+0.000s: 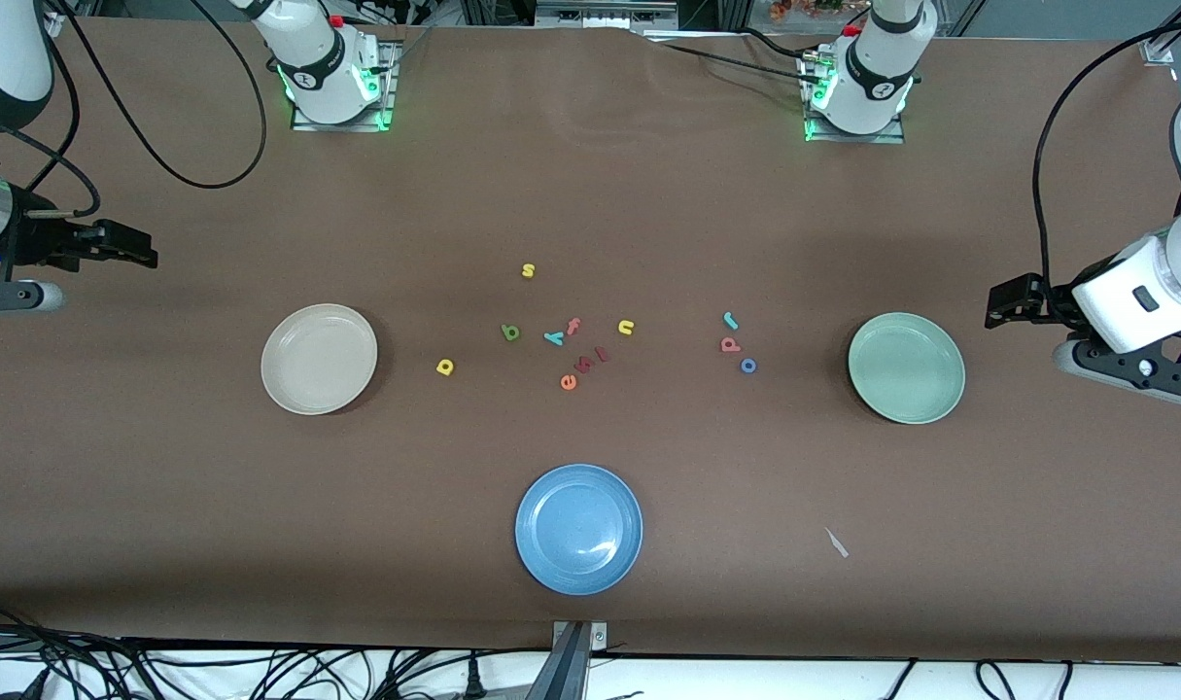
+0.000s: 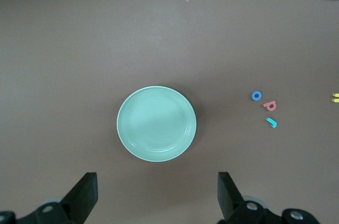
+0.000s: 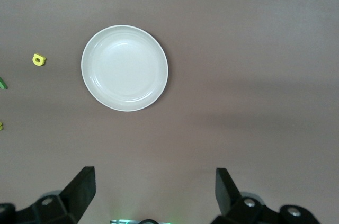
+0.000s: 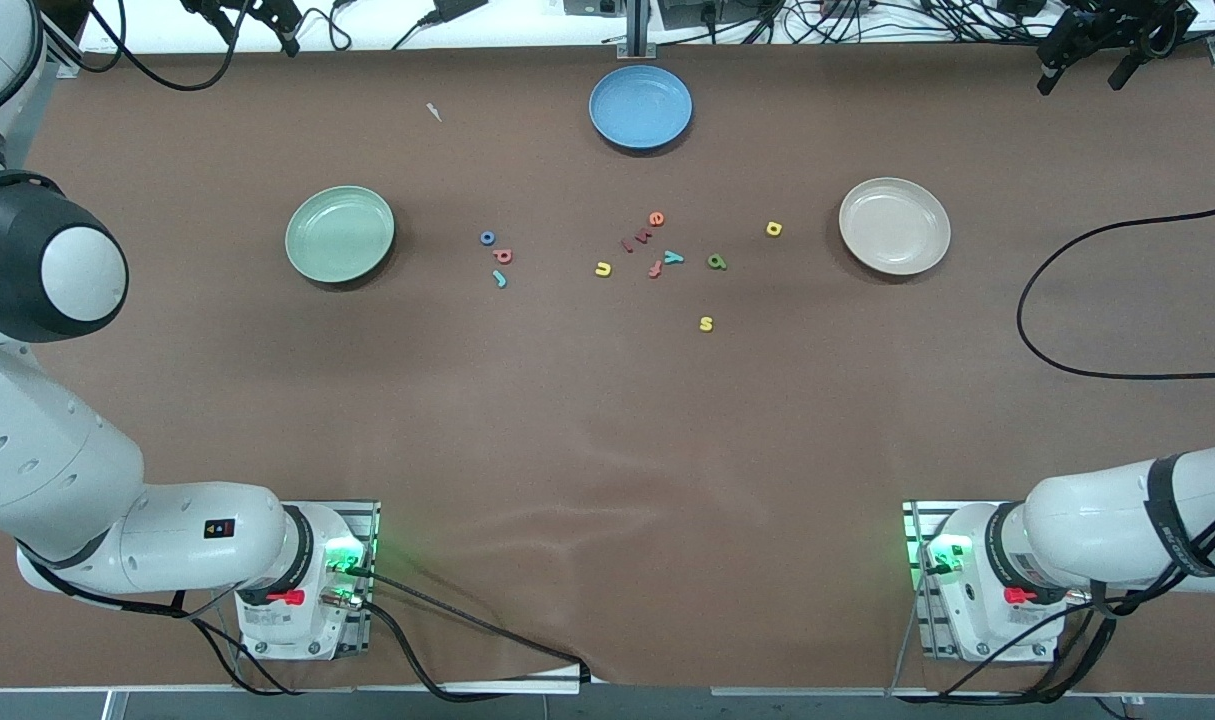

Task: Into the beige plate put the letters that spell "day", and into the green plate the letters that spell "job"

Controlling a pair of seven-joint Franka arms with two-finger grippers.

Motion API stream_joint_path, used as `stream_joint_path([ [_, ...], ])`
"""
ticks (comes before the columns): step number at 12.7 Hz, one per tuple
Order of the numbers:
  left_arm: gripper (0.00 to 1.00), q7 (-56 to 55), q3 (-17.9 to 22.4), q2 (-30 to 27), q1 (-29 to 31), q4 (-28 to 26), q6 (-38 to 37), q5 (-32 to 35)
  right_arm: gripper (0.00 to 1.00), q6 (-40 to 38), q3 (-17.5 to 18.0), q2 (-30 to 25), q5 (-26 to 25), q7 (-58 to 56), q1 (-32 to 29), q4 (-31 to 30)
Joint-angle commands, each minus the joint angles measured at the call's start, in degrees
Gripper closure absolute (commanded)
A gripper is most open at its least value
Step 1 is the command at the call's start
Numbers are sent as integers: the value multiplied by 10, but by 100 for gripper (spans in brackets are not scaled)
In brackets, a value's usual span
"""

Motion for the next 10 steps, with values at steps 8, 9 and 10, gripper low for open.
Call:
stream_joint_path([
  [8,0,11,2,-8,0,0,-7,-15,0,-9,-2,2,9,-10,-2,12],
  [9,0,11,2,-7,1,2,-6,-15,0,-9,-2,2,9,-10,-2,11],
  [10,0,12,2,-7,4,5,-6,-15,0,-9,-2,2,9,-9,-1,11],
])
